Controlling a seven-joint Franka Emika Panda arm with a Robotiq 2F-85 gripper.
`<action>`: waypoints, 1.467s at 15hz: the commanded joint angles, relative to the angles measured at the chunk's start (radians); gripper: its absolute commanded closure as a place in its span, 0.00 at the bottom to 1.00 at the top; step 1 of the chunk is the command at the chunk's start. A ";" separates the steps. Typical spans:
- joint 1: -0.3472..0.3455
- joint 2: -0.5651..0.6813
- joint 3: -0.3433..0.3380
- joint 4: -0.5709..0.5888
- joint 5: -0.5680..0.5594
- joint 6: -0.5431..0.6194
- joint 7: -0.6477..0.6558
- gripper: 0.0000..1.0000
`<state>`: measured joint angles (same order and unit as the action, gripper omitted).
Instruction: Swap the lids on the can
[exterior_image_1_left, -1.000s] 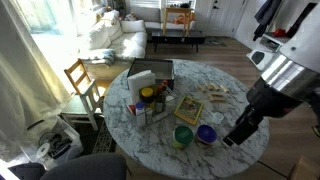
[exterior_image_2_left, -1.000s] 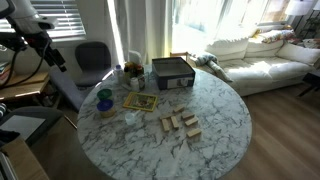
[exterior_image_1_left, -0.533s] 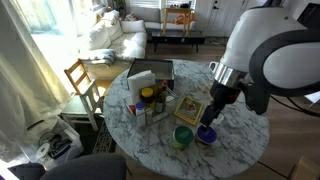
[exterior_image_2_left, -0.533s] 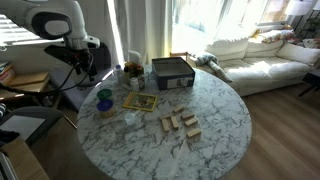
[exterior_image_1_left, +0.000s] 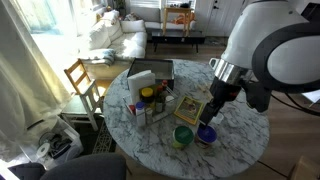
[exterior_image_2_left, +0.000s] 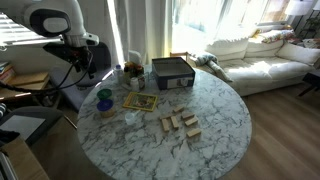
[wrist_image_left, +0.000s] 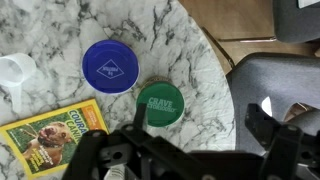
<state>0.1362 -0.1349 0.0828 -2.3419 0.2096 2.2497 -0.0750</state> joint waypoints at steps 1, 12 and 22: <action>-0.001 0.086 -0.028 0.049 0.146 0.002 -0.162 0.00; -0.162 0.445 -0.012 0.273 0.385 -0.046 -0.632 0.00; -0.257 0.662 0.031 0.445 0.429 -0.193 -0.729 0.56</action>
<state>-0.0873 0.4693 0.0889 -1.9567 0.6194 2.1058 -0.7771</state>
